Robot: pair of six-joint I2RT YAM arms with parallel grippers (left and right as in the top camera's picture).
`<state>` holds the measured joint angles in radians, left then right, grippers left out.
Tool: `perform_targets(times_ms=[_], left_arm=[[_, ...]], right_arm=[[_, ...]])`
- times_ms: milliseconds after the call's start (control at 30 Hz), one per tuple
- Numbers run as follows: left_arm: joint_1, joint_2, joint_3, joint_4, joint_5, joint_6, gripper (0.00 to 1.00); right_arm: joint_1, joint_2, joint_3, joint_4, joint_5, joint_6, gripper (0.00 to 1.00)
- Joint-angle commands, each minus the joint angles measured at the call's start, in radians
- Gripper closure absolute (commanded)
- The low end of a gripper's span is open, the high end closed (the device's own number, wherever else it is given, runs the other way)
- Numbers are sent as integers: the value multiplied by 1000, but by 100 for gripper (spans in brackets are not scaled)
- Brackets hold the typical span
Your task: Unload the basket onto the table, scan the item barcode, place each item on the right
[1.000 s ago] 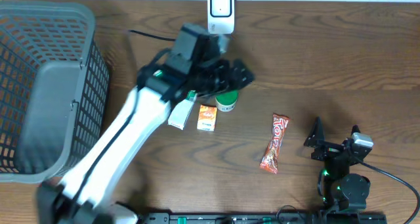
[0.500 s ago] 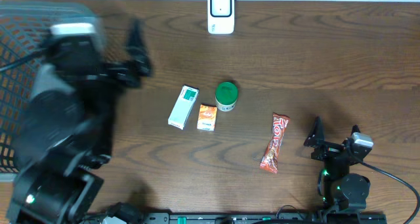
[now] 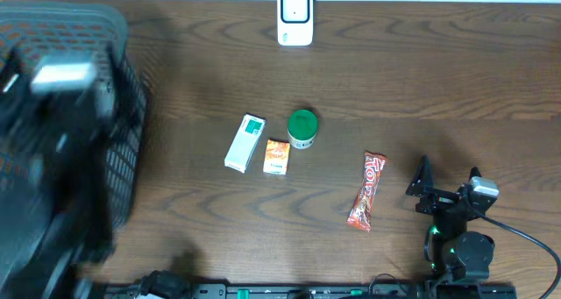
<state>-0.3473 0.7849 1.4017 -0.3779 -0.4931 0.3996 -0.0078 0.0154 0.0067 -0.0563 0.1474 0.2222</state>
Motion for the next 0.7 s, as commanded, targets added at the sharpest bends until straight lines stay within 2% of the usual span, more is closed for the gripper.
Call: perform_targets(times_ms=[0, 233, 467, 567, 667], left_arm=[[22, -158, -62, 23, 64, -10, 14], [143, -394, -209, 122, 101, -39, 14], [253, -505, -285, 182, 176, -39, 14], [281, -517, -300, 183, 198, -39, 14], [305, -525, -315, 212, 198, -40, 14]], right_arm=[[3, -2, -1, -4, 5, -11, 1], [3, -2, -1, -4, 5, -10, 1], [3, -2, -1, -3, 0, -5, 1], [3, -2, -1, 21, -94, 17, 1], [3, -2, 23, -13, -289, -60, 1]])
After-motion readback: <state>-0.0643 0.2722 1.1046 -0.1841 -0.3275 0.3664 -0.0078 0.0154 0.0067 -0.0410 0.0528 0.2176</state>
